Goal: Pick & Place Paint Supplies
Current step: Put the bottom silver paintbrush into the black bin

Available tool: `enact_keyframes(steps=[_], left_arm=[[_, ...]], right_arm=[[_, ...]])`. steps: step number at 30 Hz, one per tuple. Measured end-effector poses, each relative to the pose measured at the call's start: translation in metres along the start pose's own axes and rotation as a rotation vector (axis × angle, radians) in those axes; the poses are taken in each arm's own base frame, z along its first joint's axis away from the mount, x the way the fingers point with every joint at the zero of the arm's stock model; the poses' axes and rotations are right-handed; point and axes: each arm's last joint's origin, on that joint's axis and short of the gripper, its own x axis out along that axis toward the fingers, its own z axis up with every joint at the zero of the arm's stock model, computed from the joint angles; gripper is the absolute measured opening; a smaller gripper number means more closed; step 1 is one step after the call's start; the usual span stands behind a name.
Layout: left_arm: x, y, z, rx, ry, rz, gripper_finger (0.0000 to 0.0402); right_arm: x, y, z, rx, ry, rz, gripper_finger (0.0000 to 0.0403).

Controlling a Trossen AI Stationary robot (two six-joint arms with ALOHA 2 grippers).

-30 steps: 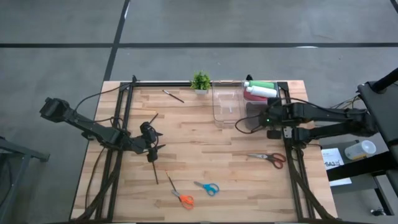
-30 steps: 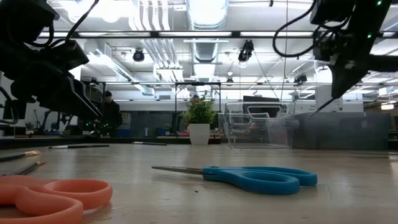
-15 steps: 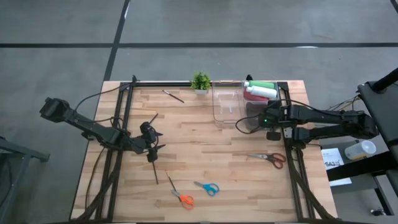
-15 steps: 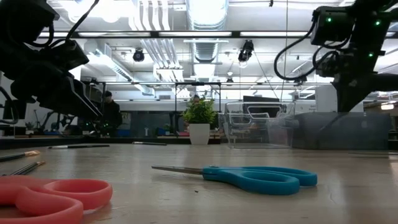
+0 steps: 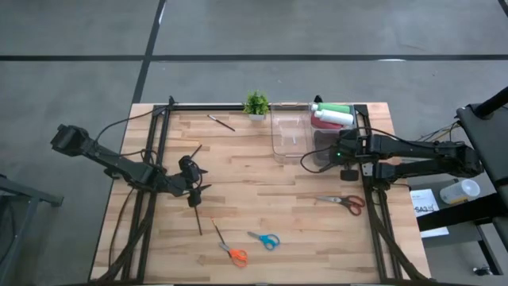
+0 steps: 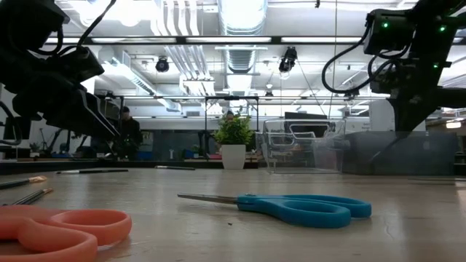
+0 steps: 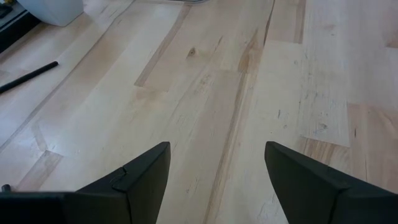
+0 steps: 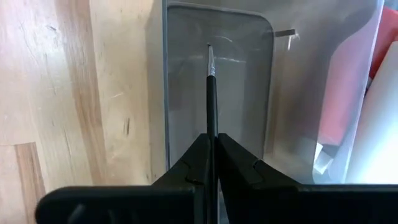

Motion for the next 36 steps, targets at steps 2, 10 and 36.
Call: enact_keyframes(steps=[2,10,36], left_arm=[[0.0,0.0,0.0,0.0,0.0,0.0,0.0266],[0.0,0.0,0.0,0.0,0.0,0.0,0.0266],[0.0,0.0,0.0001,0.0,0.0,0.0,0.0266]], right_arm=[[0.0,-0.0001,0.0003,0.001,-0.002,-0.003,0.0021],[0.0002,-0.0001,0.0005,-0.005,-0.007,-0.004,0.0078],[0.0008,-0.0002,0.0006,-0.007,-0.007,-0.012,0.0105]])
